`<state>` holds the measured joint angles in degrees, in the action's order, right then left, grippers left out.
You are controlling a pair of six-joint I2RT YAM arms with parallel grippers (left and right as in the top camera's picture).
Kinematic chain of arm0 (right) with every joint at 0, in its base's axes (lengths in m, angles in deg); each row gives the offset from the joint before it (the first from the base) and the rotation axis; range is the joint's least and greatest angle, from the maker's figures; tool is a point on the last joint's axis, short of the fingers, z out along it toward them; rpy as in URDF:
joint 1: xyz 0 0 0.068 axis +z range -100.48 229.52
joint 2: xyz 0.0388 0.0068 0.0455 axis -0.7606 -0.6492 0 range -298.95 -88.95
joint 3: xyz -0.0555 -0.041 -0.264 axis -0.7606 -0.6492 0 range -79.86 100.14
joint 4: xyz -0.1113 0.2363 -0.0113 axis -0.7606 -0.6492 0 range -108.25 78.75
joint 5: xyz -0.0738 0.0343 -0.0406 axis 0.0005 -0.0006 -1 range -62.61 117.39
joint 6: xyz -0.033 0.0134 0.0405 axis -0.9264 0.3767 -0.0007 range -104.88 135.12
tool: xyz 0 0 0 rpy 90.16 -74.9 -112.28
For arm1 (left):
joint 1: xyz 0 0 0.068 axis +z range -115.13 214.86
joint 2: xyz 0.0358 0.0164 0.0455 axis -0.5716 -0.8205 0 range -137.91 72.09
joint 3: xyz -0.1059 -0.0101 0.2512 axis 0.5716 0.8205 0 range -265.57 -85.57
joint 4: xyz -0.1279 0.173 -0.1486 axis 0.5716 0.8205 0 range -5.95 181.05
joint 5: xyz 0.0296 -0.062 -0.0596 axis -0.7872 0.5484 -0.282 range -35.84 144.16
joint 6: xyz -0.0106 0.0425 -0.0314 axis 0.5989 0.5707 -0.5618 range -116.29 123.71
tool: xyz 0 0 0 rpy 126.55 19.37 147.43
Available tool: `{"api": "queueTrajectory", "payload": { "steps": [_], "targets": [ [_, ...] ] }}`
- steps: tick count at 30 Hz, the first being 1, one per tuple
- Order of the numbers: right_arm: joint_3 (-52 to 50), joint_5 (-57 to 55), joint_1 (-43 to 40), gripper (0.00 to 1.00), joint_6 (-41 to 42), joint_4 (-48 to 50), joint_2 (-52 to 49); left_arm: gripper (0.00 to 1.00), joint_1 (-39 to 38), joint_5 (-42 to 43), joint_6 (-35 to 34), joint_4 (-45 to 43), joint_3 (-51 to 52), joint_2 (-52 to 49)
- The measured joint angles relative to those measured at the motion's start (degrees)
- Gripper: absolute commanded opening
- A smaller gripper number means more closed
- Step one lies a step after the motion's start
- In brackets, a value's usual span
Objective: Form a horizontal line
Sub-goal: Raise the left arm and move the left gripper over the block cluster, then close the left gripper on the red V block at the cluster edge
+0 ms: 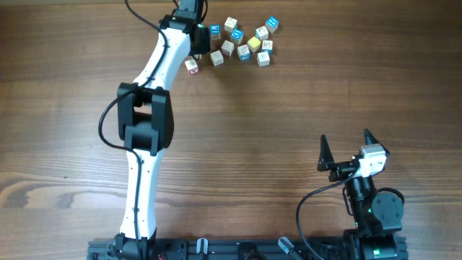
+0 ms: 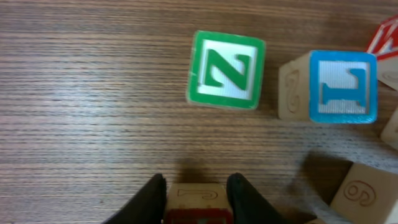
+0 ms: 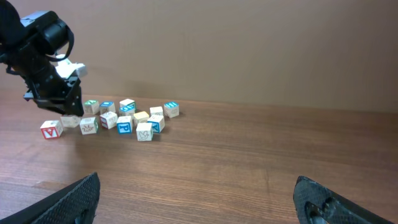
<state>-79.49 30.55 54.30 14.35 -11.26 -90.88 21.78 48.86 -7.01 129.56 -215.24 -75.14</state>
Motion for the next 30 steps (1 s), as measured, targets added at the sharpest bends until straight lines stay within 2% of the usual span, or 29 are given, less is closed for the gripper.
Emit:
{"api": "queueTrajectory", "payload": {
  "steps": [5, 7, 11, 14, 18, 22, 24, 27, 30],
  "targets": [
    [0.00, 0.00, 0.00, 1.00, 0.00, 0.00, 0.00, 0.39, 0.04, -0.02, 0.07, -0.39, 0.00, 0.00],
    [0.00, 0.00, 0.00, 1.00, 0.00, 0.00, 0.00, 0.41, 0.07, -0.07, 0.11, -0.37, 0.00, 0.00],
    [0.00, 0.00, 0.00, 1.00, 0.00, 0.00, 0.00, 0.34, 0.07, -0.04, 0.20, 0.17, 0.00, 0.00],
    [0.00, 0.00, 0.00, 1.00, 0.00, 0.00, 0.00, 0.24, 0.07, -0.04, 0.11, 0.50, 0.00, 0.00],
    [0.00, 0.00, 0.00, 1.00, 0.00, -0.02, 0.00, 0.24, 0.07, -0.04, 0.17, 0.46, 0.00, 0.02],
    [0.00, 0.00, 0.00, 1.00, 0.00, 0.00, 0.00, 0.16, 0.07, -0.04, 0.22, 0.20, 0.00, 0.15],
    [0.00, 0.00, 0.00, 1.00, 0.00, 0.00, 0.00, 0.16, 0.07, -0.04, 0.24, 0.20, 0.00, 0.87],
    [0.00, 0.00, 0.00, 1.00, 0.00, 0.00, 0.00, 0.15, 0.07, -0.04, 0.17, 1.81, 0.02, 4.72],
    [0.00, 0.00, 0.00, 1.00, 0.00, -0.02, 0.00, 0.14, 0.07, -0.04, 0.17, 6.16, 0.00, 13.31]
  ]
}}
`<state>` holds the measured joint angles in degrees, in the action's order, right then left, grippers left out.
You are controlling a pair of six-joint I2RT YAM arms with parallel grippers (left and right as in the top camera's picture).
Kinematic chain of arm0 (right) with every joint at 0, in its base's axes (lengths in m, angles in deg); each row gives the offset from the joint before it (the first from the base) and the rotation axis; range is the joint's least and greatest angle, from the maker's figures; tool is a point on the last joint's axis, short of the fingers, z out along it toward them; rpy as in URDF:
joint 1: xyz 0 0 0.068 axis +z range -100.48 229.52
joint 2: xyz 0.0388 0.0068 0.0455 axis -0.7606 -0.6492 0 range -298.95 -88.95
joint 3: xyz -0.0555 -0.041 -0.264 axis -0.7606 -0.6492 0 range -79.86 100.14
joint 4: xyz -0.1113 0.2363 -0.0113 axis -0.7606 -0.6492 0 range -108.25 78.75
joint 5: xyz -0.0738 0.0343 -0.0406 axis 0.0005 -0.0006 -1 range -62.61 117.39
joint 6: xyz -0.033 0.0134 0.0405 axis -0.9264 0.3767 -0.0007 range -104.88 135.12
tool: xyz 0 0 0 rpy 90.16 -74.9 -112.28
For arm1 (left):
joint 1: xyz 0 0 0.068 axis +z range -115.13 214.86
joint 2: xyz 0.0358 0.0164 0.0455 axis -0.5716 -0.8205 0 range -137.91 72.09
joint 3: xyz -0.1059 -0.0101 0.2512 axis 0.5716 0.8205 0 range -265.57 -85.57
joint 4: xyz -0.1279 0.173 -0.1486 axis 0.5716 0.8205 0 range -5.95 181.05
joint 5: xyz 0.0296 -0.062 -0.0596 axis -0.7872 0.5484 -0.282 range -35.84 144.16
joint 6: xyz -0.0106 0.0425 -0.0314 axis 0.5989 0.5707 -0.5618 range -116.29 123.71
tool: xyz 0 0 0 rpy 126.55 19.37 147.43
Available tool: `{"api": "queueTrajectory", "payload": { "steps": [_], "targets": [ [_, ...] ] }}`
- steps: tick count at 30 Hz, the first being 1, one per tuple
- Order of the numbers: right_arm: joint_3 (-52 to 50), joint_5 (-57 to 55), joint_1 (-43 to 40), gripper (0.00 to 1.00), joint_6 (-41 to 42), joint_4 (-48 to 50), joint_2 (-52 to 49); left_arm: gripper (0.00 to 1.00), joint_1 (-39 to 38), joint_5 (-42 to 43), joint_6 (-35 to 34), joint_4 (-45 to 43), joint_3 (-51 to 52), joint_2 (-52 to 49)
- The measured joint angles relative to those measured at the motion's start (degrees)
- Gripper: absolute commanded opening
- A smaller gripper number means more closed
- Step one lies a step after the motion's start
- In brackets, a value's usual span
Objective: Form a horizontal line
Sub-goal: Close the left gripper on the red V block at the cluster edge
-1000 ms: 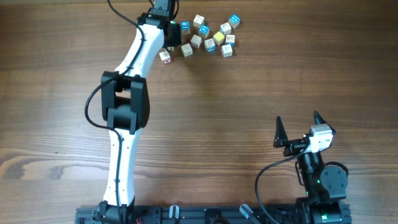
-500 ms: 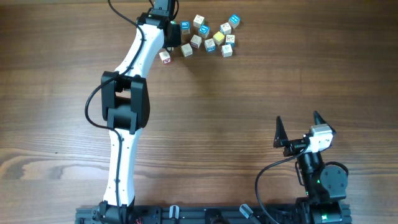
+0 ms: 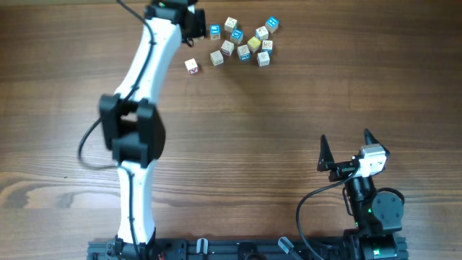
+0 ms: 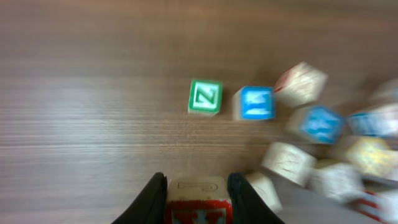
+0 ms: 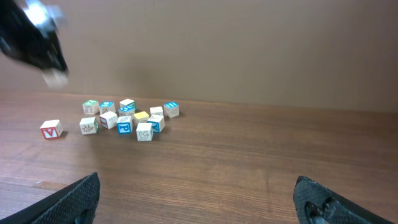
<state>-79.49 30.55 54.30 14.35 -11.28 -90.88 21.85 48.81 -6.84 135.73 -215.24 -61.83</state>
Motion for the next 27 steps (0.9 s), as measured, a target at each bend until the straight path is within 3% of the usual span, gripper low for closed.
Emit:
{"api": "queueTrajectory", "payload": {
  "steps": [8, 15, 20, 27],
  "targets": [
    [0.00, 0.00, 0.00, 1.00, 0.00, 0.02, 0.00, 0.17, 0.00, 0.04, -1.40, 21.07, -0.85, 21.97],
    [0.00, 0.00, 0.00, 1.00, 0.00, 0.02, 0.00, 0.13, 0.00, 3.61, -1.81, 38.14, 1.25, 24.22],
    [0.00, 0.02, 0.00, 1.00, 0.00, 0.02, 0.00, 0.12, -0.15, 5.88, -3.43, 36.00, 10.97, 23.89],
    [0.00, 0.00, 0.00, 1.00, 0.00, 0.02, 0.00, 0.15, -0.33, 6.56, -5.81, 18.29, 33.38, 23.52]
  ]
}}
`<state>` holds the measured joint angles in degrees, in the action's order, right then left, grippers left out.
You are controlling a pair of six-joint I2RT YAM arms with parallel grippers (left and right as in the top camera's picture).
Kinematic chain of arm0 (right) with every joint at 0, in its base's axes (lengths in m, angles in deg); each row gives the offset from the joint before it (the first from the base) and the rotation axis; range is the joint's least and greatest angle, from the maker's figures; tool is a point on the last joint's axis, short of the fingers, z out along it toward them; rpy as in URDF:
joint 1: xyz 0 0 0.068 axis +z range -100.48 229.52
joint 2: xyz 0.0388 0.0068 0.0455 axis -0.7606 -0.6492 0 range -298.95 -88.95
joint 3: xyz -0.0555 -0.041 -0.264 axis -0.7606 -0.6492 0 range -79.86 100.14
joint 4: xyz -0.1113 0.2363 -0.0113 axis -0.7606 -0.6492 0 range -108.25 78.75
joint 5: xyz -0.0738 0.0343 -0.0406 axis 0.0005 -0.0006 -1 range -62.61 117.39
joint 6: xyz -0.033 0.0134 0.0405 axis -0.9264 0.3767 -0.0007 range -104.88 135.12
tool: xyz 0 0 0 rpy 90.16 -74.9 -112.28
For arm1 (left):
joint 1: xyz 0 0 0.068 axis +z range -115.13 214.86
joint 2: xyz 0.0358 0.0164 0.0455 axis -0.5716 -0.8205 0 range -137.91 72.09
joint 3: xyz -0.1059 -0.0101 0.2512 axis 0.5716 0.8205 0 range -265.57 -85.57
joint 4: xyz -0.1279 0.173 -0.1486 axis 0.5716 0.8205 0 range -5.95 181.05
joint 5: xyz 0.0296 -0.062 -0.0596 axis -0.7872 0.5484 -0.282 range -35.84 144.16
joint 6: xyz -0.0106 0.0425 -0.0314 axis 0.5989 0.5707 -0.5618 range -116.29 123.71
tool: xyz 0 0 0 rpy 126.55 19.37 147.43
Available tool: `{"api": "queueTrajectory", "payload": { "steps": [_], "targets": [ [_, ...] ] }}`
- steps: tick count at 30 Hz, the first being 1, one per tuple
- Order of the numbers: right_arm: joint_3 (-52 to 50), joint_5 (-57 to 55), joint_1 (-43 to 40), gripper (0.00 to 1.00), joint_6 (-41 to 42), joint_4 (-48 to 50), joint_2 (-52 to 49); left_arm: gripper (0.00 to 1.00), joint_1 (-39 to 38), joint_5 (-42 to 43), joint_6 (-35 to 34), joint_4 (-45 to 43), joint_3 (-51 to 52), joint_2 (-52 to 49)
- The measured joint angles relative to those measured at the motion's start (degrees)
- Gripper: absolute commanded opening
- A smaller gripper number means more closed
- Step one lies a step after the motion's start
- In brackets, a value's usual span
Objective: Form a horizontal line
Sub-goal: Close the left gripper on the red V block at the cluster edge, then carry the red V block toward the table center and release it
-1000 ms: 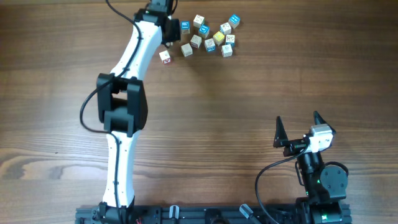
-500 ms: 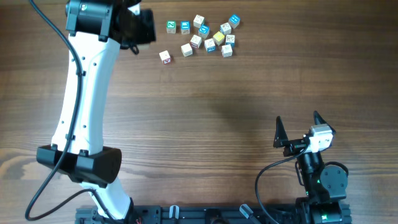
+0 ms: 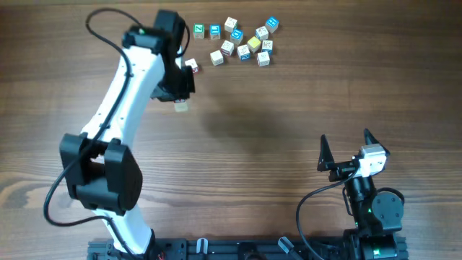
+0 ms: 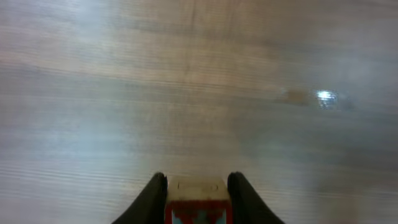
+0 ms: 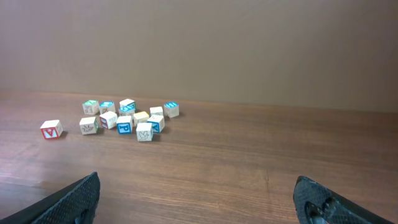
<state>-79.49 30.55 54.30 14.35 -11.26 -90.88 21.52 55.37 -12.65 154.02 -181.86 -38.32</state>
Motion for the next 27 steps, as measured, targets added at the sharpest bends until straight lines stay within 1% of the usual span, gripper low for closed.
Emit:
{"api": "queueTrajectory", "payload": {
  "steps": [2, 3, 4, 5, 8, 9, 14, 15, 16, 23, 25, 27],
  "targets": [
    [0.00, 0.00, 0.00, 1.00, 0.00, 0.00, 0.00, 0.15, -0.22, 0.17, -0.11, -6.05, 4.92, -0.22],
    [0.00, 0.00, 0.00, 0.99, 0.00, 0.00, 0.02, 0.13, -0.42, 0.20, -0.26, -10.69, 8.33, -0.24],
    [0.00, 0.00, 0.00, 1.00, 0.00, 0.00, 0.00, 0.10, -0.57, 0.22, -0.31, -12.68, 9.94, -0.31],
    [0.00, 0.00, 0.00, 1.00, 0.00, 0.00, 0.02, 0.08, -1.01, 0.20, -0.28, -18.75, 13.84, -0.31],
    [0.00, 0.00, 0.00, 1.00, 0.00, 0.00, 0.00, 0.08, -1.79, 0.22, -0.28, -27.30, 19.19, -0.39],
    [0.00, 0.00, 0.00, 1.00, 0.00, 0.00, 0.02, 0.09, -2.05, 0.22, -0.28, -28.83, 20.59, -0.39],
    [0.00, 0.00, 0.00, 1.00, 0.00, 0.00, 0.00, 0.13, -3.17, 0.20, 1.51, -31.71, 23.65, -0.39],
    [0.00, 0.00, 0.00, 1.00, 0.00, -0.02, 0.00, 0.20, -3.26, 0.15, 2.05, -31.78, 23.71, -0.39],
    [0.00, 0.00, 0.00, 0.99, 0.00, 0.00, 0.02, 0.23, -3.41, 0.00, 2.36, -31.85, 23.71, -0.39],
    [0.00, 0.00, 0.00, 1.00, 0.00, 0.00, 0.02, 0.24, -3.54, -0.50, 3.06, -32.54, 23.71, -0.39],
    [0.00, 0.00, 0.00, 1.00, 0.00, 0.00, 0.02, 0.27, -3.54, -0.50, 3.21, -32.79, 23.71, -0.39],
    [0.00, 0.02, 0.00, 1.00, 0.00, 0.00, 0.00, 0.28, -3.54, -0.50, 3.23, -33.07, 23.71, -0.39]
  ]
}}
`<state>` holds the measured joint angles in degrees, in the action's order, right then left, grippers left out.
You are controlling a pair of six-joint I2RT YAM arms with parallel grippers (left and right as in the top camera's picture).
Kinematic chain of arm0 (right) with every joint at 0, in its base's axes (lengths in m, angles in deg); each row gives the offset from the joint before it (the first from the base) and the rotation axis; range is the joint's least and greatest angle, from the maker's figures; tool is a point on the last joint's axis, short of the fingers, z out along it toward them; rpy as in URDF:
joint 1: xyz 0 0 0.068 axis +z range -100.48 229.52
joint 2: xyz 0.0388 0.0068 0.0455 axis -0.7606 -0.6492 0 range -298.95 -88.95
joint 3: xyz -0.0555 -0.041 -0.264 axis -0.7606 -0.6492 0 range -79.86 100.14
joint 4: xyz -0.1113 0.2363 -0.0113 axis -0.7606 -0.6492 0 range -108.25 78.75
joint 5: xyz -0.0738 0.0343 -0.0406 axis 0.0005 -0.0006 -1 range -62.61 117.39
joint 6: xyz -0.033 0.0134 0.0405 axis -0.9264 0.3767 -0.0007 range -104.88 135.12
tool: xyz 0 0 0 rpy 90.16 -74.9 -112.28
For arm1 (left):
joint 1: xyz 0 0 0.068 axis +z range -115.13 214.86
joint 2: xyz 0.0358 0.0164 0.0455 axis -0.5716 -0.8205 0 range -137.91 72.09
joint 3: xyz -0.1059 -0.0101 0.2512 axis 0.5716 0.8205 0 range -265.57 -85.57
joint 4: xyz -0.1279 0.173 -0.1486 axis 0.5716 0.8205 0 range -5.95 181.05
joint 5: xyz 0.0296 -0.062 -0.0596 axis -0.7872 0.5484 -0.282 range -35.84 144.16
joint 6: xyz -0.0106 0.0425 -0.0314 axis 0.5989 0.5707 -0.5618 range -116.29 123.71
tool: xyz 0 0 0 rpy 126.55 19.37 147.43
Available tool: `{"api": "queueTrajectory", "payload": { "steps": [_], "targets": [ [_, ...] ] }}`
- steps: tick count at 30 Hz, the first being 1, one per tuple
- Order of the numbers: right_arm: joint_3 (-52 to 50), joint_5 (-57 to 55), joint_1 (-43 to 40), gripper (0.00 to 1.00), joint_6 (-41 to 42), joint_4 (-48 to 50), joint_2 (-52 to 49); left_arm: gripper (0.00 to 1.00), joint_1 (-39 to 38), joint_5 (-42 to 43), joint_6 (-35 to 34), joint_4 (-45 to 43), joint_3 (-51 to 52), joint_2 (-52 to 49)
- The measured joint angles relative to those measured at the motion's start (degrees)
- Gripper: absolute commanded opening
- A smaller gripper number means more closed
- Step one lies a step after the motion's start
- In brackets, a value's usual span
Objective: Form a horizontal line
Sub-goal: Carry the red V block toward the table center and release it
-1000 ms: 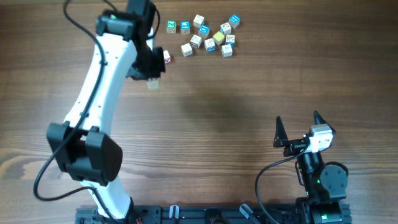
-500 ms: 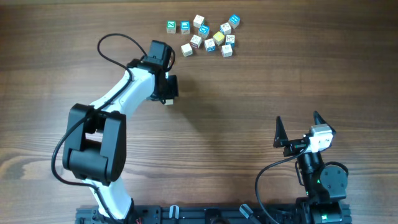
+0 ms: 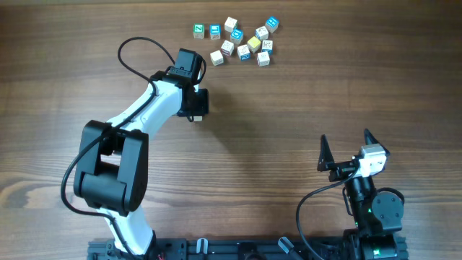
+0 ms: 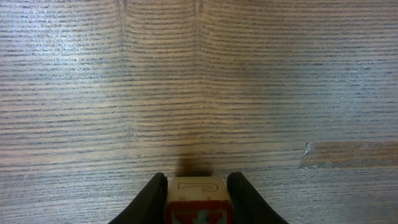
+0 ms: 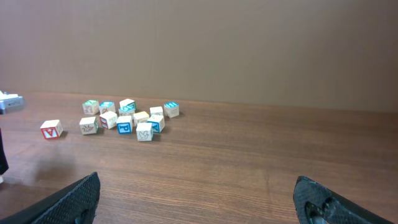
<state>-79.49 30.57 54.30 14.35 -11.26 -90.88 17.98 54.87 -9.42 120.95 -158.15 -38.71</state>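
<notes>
My left gripper point(image 3: 194, 110) is shut on a wooden block point(image 4: 198, 200) with a red face and an engraved J on top. It holds the block low over bare wood, its shadow right at the block, below and left of the cluster. The loose letter blocks point(image 3: 242, 42) lie bunched at the far edge, with a green N block point(image 3: 198, 29) and a blue block point(image 3: 214, 30) side by side at their left. A lone red block point(image 5: 51, 129) lies left of them; the left arm hides it in the overhead view. My right gripper point(image 3: 345, 154) stands open and empty at the near right.
The white left arm point(image 3: 148, 108) arches across the upper left of the table. A pale scuff point(image 4: 348, 154) marks the wood to the right of the held block. The right arm's base point(image 3: 372, 209) sits at the near right edge.
My left gripper has moved a little right and nearer with the block, and is now much lower, close over the wood. The right arm has not moved.
My left gripper was shut on the J block on the table, beside the green N block at the cluster's left. Then it held it raised above the blocks, then over bare wood below the cluster. Now it holds it low there.
</notes>
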Motion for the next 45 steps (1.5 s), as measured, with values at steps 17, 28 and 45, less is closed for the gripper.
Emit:
{"api": "queueTrajectory", "payload": {
  "steps": [17, 28, 45],
  "targets": [
    [0.00, -0.02, 0.00, 1.00, 0.00, 0.00, 0.00, 0.45, 0.00, -1.95, 0.42, -0.44, 0.00, 0.00],
    [0.00, -0.02, 0.00, 1.00, -0.02, 0.00, 0.00, 0.25, 0.00, -1.99, 0.44, 0.98, 0.00, 0.00],
    [0.00, -0.02, 0.00, 1.00, 0.00, 0.00, 0.00, 0.60, 0.00, -3.48, 0.42, -0.55, -0.96, 0.00]
  ]
}}
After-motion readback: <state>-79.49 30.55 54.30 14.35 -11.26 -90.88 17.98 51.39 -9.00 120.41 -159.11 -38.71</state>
